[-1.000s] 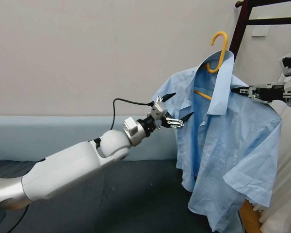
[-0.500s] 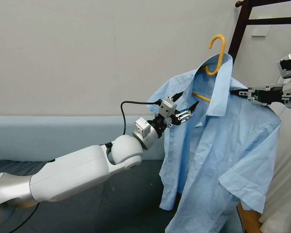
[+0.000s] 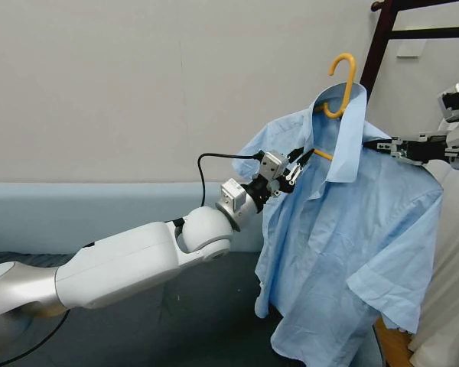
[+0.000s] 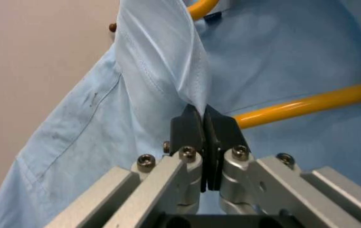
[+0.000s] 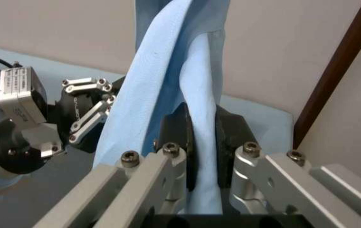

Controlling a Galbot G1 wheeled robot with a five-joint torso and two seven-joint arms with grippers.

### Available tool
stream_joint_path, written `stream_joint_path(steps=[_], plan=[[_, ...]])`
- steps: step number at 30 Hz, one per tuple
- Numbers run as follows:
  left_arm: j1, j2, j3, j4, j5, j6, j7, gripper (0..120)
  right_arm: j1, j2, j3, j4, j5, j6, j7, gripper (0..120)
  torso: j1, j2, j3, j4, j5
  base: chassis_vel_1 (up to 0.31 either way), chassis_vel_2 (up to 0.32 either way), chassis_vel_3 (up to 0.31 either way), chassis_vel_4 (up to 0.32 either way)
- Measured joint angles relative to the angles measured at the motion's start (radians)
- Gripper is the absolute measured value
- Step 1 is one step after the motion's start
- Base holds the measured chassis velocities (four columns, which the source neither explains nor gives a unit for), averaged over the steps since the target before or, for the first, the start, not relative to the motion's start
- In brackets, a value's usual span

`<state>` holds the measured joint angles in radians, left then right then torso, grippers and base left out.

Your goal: Pick up the clothes from the sofa and hang them on the clothes hanger.

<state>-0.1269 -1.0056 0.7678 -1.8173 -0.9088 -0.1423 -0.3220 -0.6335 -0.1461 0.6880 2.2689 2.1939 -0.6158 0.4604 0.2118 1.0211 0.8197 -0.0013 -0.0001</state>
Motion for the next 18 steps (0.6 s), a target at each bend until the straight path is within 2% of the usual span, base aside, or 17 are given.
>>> stream_joint_path(steps=[5, 8, 13, 18], plan=[[0.002, 0.005, -0.028, -0.046, -0.074, 0.019, -0.022, 0, 0.000, 0.007, -0.015, -0.009, -0.032, 0.000, 0.001, 8, 0.000, 0.000, 0.000, 0.0002, 0.0000, 0.000, 0.000, 0.000, 0.000], [-0.006, 0.012, -0.059, -0.098, -0.155, 0.040, -0.038, 0, 0.001, 0.014, -0.040, -0.021, -0.087, -0.002, -0.004, 8, 0.000, 0.000, 0.000, 0.0003, 0.0000, 0.000, 0.000, 0.000, 0.000], [-0.030, 0.004, -0.080, -0.129, -0.251, 0.063, -0.067, 0, 0.001, 0.023, -0.058, -0.030, -0.117, -0.003, -0.012, 8, 0.000, 0.000, 0.000, 0.0001, 0.0001, 0.000, 0.000, 0.000, 0.000], [-0.024, 0.001, -0.083, -0.125, -0.268, 0.079, -0.081, 0, 0.003, 0.029, -0.058, -0.019, -0.113, -0.003, -0.014, 8, 0.000, 0.000, 0.000, 0.0001, 0.0000, 0.000, 0.000, 0.000, 0.000]])
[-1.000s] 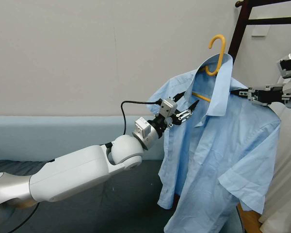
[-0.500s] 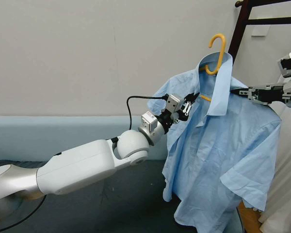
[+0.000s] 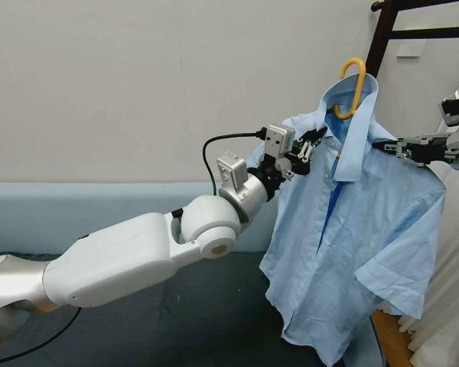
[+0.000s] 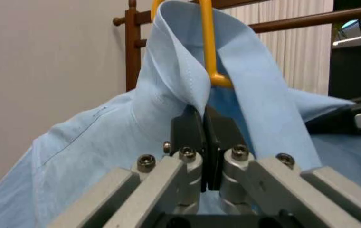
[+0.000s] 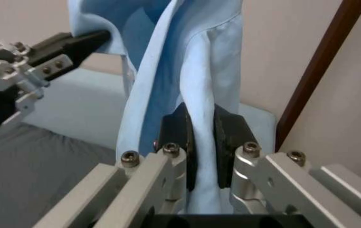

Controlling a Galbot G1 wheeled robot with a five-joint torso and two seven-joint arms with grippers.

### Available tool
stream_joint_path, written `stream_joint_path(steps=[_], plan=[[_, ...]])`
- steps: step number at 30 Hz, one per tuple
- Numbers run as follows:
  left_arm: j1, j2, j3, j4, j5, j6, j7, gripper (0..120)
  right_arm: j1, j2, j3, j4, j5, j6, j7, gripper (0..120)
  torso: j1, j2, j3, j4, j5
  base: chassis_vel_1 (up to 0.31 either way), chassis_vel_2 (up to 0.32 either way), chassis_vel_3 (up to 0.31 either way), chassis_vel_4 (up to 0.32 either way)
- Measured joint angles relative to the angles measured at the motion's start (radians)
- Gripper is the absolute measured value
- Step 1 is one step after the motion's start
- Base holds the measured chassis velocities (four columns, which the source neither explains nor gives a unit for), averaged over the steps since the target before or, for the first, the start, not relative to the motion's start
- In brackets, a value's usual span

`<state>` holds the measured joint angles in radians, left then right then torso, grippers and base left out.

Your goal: Pick up the clothes from the sofa and hang them on the clothes hanger.

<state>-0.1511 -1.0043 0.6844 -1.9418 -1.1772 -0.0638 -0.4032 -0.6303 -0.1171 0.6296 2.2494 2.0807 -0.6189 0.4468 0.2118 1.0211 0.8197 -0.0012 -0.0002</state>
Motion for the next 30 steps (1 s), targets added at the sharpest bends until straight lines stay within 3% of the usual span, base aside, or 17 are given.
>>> stream_joint_path(steps=[8, 11, 13, 17, 19, 21, 23, 27, 30], plan=[[0.035, 0.013, -0.005, -0.008, 0.038, 0.038, -0.028, 7, 0.004, -0.001, 0.016, 0.007, 0.051, 0.005, 0.018, 8, 0.000, 0.000, 0.000, 0.0001, -0.0001, 0.000, 0.000, 0.000, 0.000], [0.048, 0.031, -0.005, -0.021, 0.088, 0.058, -0.037, 23, 0.004, -0.006, 0.027, 0.019, 0.090, 0.026, 0.042, 8, 0.000, 0.000, 0.000, -0.0001, -0.0001, 0.000, 0.000, 0.000, 0.000], [0.050, 0.035, -0.005, -0.023, 0.091, 0.060, -0.035, 25, 0.003, -0.006, 0.027, 0.021, 0.092, 0.030, 0.043, 8, 0.000, 0.000, 0.000, -0.0001, -0.0001, 0.000, 0.000, 0.000, 0.000], [0.095, 0.078, -0.017, -0.046, 0.120, 0.081, -0.011, 45, 0.004, -0.006, 0.031, 0.041, 0.116, 0.043, 0.065, 8, 0.000, 0.000, 0.000, 0.0002, -0.0002, 0.000, 0.000, 0.000, 0.000], [0.099, 0.081, -0.020, -0.047, 0.122, 0.082, -0.012, 47, 0.004, -0.006, 0.032, 0.042, 0.118, 0.042, 0.069, 8, 0.000, 0.000, 0.000, 0.0001, -0.0003, 0.000, 0.000, 0.000, 0.000], [0.154, 0.115, -0.062, -0.065, 0.136, 0.104, -0.024, 60, 0.005, -0.005, 0.035, 0.044, 0.125, 0.036, 0.118, 8, 0.000, 0.000, 0.000, 0.0000, -0.0003, 0.000, 0.000, 0.000, 0.000], [0.163, 0.120, -0.069, -0.068, 0.137, 0.106, -0.025, 62, 0.005, -0.005, 0.035, 0.044, 0.126, 0.036, 0.126, 8, 0.000, 0.000, 0.000, 0.0000, -0.0003, 0.000, 0.000, 0.000, 0.000], [0.301, 0.183, -0.172, -0.110, 0.144, 0.103, -0.040, 82, 0.006, 0.008, 0.032, 0.044, 0.139, 0.042, 0.225, 8, 0.000, 0.000, 0.000, 0.0003, -0.0003, 0.000, 0.000, 0.000, 0.000], [0.377, 0.208, -0.237, -0.134, 0.149, 0.095, -0.042, 88, 0.006, 0.020, 0.026, 0.044, 0.122, 0.054, 0.254, 8, 0.000, 0.000, 0.000, -0.0004, -0.0004, 0.000, 0.000, 0.000, 0.000]])
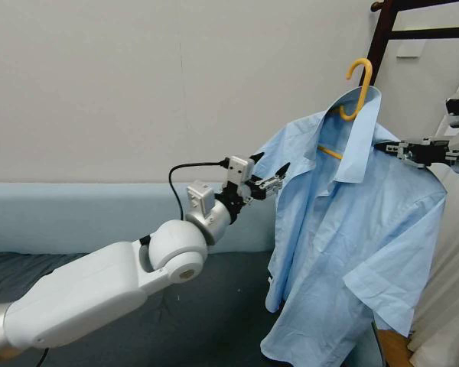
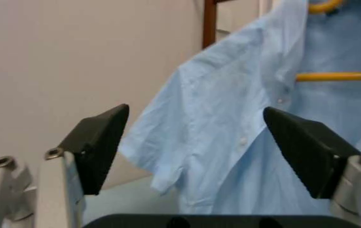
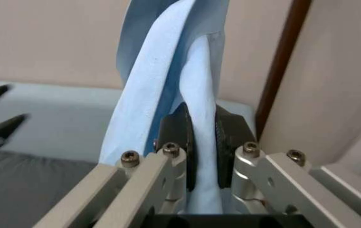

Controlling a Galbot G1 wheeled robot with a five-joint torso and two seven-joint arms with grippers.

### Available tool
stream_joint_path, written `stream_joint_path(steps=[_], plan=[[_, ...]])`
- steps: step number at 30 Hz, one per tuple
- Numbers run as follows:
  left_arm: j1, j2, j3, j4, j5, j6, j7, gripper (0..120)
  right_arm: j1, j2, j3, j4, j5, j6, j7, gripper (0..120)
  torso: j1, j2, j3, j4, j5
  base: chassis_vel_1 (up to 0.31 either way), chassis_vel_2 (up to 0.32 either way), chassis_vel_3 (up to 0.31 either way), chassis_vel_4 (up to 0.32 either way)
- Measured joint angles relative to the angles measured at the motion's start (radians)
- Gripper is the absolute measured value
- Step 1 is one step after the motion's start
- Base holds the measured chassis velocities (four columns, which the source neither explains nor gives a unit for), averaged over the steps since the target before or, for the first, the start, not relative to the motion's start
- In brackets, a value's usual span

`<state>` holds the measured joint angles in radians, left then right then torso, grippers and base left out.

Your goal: Pick up the clothes from the sofa and hang them on the clothes hanger.

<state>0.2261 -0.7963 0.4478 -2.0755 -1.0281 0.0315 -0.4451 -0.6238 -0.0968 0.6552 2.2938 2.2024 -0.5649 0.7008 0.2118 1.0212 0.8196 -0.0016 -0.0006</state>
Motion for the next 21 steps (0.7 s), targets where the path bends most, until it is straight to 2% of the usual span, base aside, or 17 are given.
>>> stream_joint_path(steps=[1, 2, 3, 4, 5, 6, 8, 11, 13, 15, 17, 18, 21], plan=[[0.034, 0.011, -0.025, -0.009, 0.004, 0.000, 0.000, 90, 0.000, 0.005, -0.005, 0.000, -0.016, 0.005, 0.011, 8, 0.000, 0.000, 0.000, 0.0003, 0.0002, 0.000, 0.000, 0.000, 0.000], [0.143, 0.039, -0.112, -0.037, 0.017, 0.006, 0.000, 97, 0.001, 0.027, -0.025, 0.005, -0.088, 0.028, 0.037, 8, 0.000, 0.000, 0.000, 0.0000, 0.0002, 0.000, 0.000, 0.000, 0.000], [0.244, 0.055, -0.205, -0.058, 0.031, 0.008, 0.002, 99, 0.001, 0.047, -0.034, 0.008, -0.125, 0.039, 0.063, 8, 0.000, 0.000, 0.000, 0.0007, 0.0001, 0.000, 0.000, 0.000, 0.000], [0.244, 0.055, -0.205, -0.058, 0.031, 0.008, 0.002, 99, 0.001, 0.047, -0.034, 0.008, -0.125, 0.039, 0.063, 8, 0.000, 0.000, 0.000, 0.0007, 0.0001, 0.000, 0.000, 0.000, 0.000], [0.283, 0.060, -0.242, -0.066, 0.036, 0.009, 0.003, 100, 0.001, 0.059, -0.038, 0.009, -0.143, 0.043, 0.074, 8, 0.000, 0.000, 0.000, 0.0007, 0.0000, 0.000, 0.000, 0.000, 0.000], [0.397, 0.075, -0.343, -0.088, 0.058, 0.009, 0.004, 100, 0.001, 0.086, -0.048, 0.008, -0.184, 0.051, 0.097, 8, 0.000, 0.000, 0.000, 0.0010, 0.0001, 0.000, 0.000, 0.000, 0.000], [0.549, 0.092, -0.440, -0.117, 0.108, 0.009, 0.007, 100, 0.004, 0.125, -0.060, -0.004, -0.230, 0.051, 0.127, 8, 0.000, 0.000, 0.000, 0.0012, 0.0000, 0.000, 0.000, 0.000, 0.000], [0.613, 0.096, -0.477, -0.131, 0.140, 0.009, 0.009, 100, 0.006, 0.136, -0.065, -0.010, -0.241, 0.050, 0.139, 8, 0.000, 0.000, 0.000, 0.0010, 0.0000, 0.000, 0.000, 0.000, 0.000], [0.737, 0.085, -0.540, -0.164, 0.207, 0.002, 0.014, 100, 0.015, 0.159, -0.071, -0.027, -0.252, 0.041, 0.169, 8, 0.000, 0.000, 0.000, 0.0004, 0.0005, 0.000, 0.000, 0.000, 0.000], [0.748, 0.083, -0.544, -0.167, 0.212, 0.002, 0.014, 100, 0.016, 0.160, -0.071, -0.028, -0.252, 0.040, 0.171, 8, 0.000, 0.000, 0.000, 0.0003, 0.0005, 0.000, 0.000, 0.000, 0.000], [0.830, 0.058, -0.572, -0.193, 0.248, -0.002, 0.017, 100, 0.047, 0.173, -0.104, -0.044, -0.258, 0.027, 0.203, 8, 0.000, 0.000, 0.000, 0.0002, 0.0002, 0.000, 0.000, 0.000, 0.000], [0.911, 0.028, -0.593, -0.205, 0.300, -0.010, 0.017, 100, 0.077, 0.154, -0.121, -0.065, -0.280, -0.005, 0.237, 8, 0.000, 0.000, 0.000, 0.0005, 0.0006, 0.000, 0.000, 0.000, 0.000], [0.936, 0.019, -0.594, -0.205, 0.317, -0.012, 0.017, 100, 0.079, 0.136, -0.122, -0.085, -0.292, -0.023, 0.245, 8, 0.000, 0.000, 0.000, 0.0005, -0.0003, 0.000, 0.000, 0.000, 0.000]])
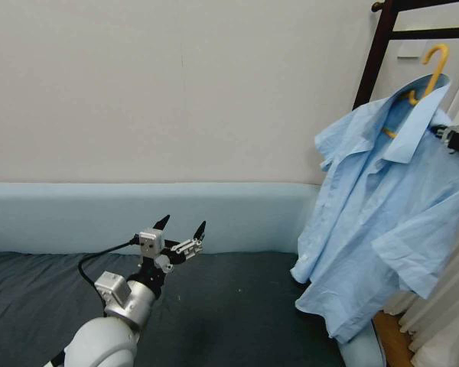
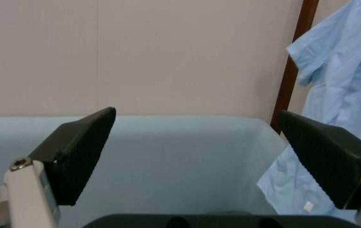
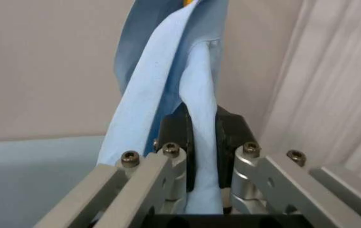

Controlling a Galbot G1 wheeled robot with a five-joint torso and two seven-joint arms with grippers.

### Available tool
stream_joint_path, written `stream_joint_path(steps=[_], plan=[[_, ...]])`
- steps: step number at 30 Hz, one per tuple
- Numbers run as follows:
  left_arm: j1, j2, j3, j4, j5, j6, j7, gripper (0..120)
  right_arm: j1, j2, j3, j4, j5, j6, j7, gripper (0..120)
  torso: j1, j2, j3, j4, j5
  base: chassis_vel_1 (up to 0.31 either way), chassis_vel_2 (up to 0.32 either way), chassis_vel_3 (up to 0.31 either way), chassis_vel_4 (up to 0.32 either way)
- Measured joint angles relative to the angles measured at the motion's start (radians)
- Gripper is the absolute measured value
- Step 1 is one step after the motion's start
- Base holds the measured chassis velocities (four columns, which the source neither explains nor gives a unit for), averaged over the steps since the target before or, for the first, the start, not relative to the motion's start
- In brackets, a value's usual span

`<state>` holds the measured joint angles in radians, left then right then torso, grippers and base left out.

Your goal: Pick up the clothes from the sofa and hang them on the clothes hanger.

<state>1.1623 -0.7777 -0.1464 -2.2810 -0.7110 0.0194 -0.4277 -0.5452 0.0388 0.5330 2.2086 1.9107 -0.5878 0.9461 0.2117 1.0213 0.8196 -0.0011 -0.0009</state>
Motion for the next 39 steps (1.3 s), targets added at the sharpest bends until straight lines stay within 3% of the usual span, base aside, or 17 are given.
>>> stream_joint_path(steps=[6, 8, 13, 18, 19, 22, 23, 29, 36, 39], plan=[[0.012, -0.015, 0.013, 0.002, 0.012, -0.002, 0.000, 100, -0.027, -0.002, -0.040, -0.097, -0.170, -0.033, -0.041, 8, 0.000, 0.000, 0.000, -0.0004, 0.0006, 0.000, 0.000, 0.000, 0.000], [0.018, -0.017, 0.019, 0.003, 0.011, -0.002, -0.002, 100, -0.038, 0.061, -0.097, -0.151, -0.321, -0.034, -0.114, 8, 0.000, 0.000, 0.000, -0.0001, 0.0008, 0.000, 0.000, 0.000, 0.000], [0.028, -0.017, 0.021, 0.000, 0.008, -0.002, -0.003, 100, -0.004, 0.138, -0.190, -0.212, -0.456, -0.032, -0.197, 8, 0.000, 0.000, 0.000, 0.0002, 0.0010, 0.000, 0.000, 0.000, 0.000], [0.039, -0.020, 0.020, 0.000, 0.008, -0.002, -0.006, 100, 0.216, 0.260, -0.516, -0.323, -0.605, -0.048, -0.241, 8, 0.000, 0.000, 0.000, -0.0001, 0.0021, 0.000, 0.000, 0.000, 0.000], [0.039, -0.020, 0.020, 0.000, 0.008, -0.002, -0.006, 100, 0.216, 0.260, -0.516, -0.323, -0.605, -0.048, -0.241, 8, 0.000, 0.000, 0.000, -0.0001, 0.0021, 0.000, 0.000, 0.000, 0.000], [0.048, -0.023, 0.021, -0.003, 0.010, -0.001, -0.009, 100, 0.505, 0.337, -0.751, -0.413, -0.648, -0.074, -0.236, 8, 0.000, 0.000, 0.001, 0.0011, 0.0005, 0.000, 0.000, 0.000, 0.000], [0.062, -0.022, 0.012, -0.010, 0.015, -0.001, -0.009, 100, 0.621, 0.363, -0.833, -0.452, -0.655, -0.080, -0.233, 8, 0.000, 0.000, 0.000, 0.0004, -0.0003, 0.000, 0.000, 0.000, 0.000], [0.097, -0.021, -0.014, -0.017, 0.028, -0.010, -0.009, 100, 0.881, 0.440, -1.023, -0.567, -0.645, -0.103, -0.212, 8, 0.000, 0.000, 0.000, -0.0001, 0.0004, 0.000, 0.000, 0.000, 0.000], [0.104, -0.018, -0.027, -0.028, 0.028, -0.014, -0.010, 100, 1.048, 0.517, -1.126, -0.642, -0.605, -0.113, -0.182, 8, 0.000, 0.000, 0.000, 0.0000, 0.0003, 0.000, 0.000, 0.000, 0.000], [0.121, -0.018, -0.038, -0.043, 0.033, -0.014, -0.010, 100, 1.128, 0.578, -1.162, -0.733, -0.579, -0.118, -0.164, 8, 0.000, 0.000, 0.000, 0.0001, 0.0005, 0.000, 0.000, 0.000, 0.000]])
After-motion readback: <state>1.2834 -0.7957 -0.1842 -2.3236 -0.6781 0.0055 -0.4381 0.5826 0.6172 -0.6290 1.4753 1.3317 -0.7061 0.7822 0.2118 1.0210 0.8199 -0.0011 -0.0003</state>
